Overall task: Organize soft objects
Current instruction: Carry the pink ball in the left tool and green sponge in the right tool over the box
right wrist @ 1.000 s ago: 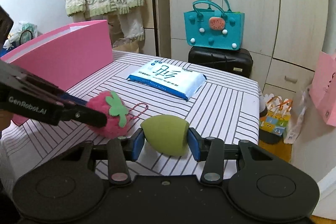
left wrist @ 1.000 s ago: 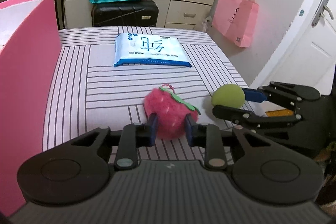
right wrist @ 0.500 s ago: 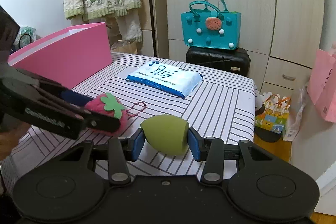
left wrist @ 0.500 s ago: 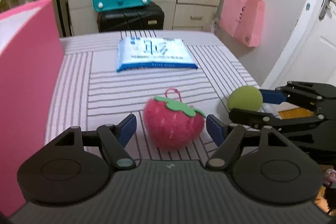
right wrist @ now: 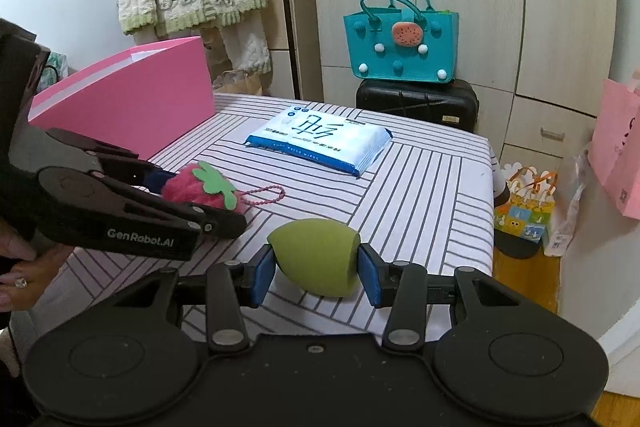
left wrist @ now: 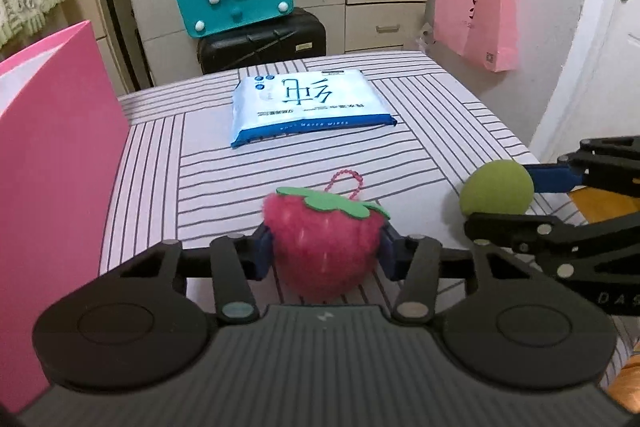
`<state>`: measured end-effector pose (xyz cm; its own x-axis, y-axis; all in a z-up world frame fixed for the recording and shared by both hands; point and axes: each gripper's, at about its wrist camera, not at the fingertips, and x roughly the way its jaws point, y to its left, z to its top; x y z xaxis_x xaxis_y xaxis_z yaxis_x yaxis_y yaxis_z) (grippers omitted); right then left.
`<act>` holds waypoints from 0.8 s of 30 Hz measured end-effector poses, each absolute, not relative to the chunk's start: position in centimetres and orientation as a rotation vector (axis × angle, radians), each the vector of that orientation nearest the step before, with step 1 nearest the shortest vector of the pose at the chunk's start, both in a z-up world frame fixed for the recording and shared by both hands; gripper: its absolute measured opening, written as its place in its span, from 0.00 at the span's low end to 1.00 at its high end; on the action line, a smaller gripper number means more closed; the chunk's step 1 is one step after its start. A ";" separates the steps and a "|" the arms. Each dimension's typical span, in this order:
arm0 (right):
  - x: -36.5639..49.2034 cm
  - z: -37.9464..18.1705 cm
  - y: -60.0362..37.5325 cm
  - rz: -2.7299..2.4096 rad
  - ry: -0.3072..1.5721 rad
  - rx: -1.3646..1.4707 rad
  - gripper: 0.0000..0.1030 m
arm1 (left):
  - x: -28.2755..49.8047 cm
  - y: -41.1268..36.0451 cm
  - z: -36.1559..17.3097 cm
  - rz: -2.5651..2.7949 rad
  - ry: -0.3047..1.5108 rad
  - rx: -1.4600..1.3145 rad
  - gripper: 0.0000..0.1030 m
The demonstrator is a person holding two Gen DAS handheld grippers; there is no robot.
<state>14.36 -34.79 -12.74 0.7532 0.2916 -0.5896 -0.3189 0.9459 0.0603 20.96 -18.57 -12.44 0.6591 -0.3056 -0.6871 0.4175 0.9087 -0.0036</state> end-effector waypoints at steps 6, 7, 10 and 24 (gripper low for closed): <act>13.2 -12.3 -34.1 0.342 0.658 -0.009 0.48 | 20.0 -17.3 -11.6 -0.474 0.812 0.138 0.46; 13.0 -12.2 -34.0 0.343 0.667 -0.004 0.48 | 19.6 -17.2 -11.4 -0.493 0.821 0.138 0.46; 12.4 -11.8 -33.6 0.357 0.696 0.020 0.48 | 18.6 -16.5 -10.5 -0.553 0.846 0.150 0.47; 10.1 -8.9 -29.7 0.444 0.827 -0.009 0.49 | 14.1 -11.8 -5.6 -0.713 0.927 0.253 0.47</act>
<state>10.14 -29.65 -8.94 0.5909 0.3785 -0.7124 -0.3853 0.9083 0.1630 14.10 -11.75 -5.57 0.3939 -0.4504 -0.8012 0.6583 0.7466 -0.0960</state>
